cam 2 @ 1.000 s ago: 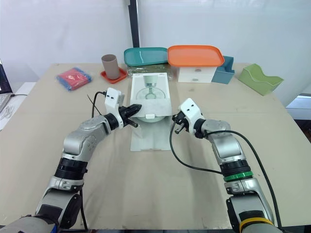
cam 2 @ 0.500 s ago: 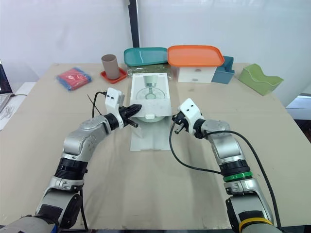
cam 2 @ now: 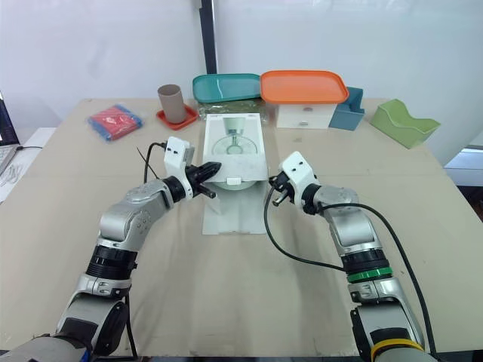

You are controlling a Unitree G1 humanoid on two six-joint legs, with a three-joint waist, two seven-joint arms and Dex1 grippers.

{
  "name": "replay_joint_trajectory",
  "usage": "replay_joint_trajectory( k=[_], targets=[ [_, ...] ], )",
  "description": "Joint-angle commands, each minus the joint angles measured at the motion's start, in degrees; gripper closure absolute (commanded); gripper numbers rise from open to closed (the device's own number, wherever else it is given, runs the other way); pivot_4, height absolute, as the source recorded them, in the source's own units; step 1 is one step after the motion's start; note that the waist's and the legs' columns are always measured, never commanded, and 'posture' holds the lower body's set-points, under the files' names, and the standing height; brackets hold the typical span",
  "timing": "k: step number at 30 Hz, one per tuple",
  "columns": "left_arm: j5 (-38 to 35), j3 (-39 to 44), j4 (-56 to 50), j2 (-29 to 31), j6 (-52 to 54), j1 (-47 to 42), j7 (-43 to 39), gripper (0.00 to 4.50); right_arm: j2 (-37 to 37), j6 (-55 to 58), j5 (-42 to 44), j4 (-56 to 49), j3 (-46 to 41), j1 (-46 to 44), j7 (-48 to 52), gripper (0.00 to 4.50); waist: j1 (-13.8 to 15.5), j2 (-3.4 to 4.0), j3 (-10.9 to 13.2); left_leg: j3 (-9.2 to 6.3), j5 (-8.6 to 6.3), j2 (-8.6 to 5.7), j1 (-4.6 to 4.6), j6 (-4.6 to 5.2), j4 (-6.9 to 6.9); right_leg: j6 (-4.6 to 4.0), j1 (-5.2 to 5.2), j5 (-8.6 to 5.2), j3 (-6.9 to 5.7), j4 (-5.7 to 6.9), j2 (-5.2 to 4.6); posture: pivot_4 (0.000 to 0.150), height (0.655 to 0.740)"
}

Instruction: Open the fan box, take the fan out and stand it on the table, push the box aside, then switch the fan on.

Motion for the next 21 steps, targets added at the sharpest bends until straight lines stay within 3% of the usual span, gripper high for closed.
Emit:
replay_joint_trajectory(
  k=[1,11,15,21],
  targets=[
    [0.3,-0.1,-2.1,-0.1,-0.9,0.0,0.0,4.50,-0.7,-3.0,-0.2,1.5,-2.7,-2.4,-1.6,4.41,0.0,0.00,0.0,0.00,0.00,0.00,0.00,0.00,0.00,0.00,0.00,0.00,0.00,0.00,0.00,0.150,0.7400],
    [0.4,-0.4,-2.3,-0.4,-1.0,0.4,-0.2,4.50,-0.1,-9.5,1.0,8.3,-8.1,-9.9,-5.2,4.41,0.0,0.00,0.0,0.01,0.00,0.00,0.00,0.00,-0.01,0.00,0.01,0.00,0.00,0.00,0.00,0.150,0.7400],
    [0.4,-0.4,-2.3,-0.2,-0.9,0.4,-0.3,4.50,1.7,-9.0,3.4,5.2,-7.9,-11.7,-3.2,4.41,0.0,0.00,0.0,0.02,0.00,-0.01,0.00,0.00,-0.01,0.00,0.00,0.00,0.01,0.00,-0.01,0.150,0.7400],
    [0.5,-0.6,-2.6,-0.5,-1.1,0.5,-0.2,4.50,4.5,-4.0,3.9,-3.3,-2.6,-6.9,0.1,4.41,0.0,0.00,0.0,-0.01,0.00,0.00,0.00,0.00,-0.01,0.00,0.00,0.00,0.00,0.00,-0.01,0.150,0.7400]
  ],
)
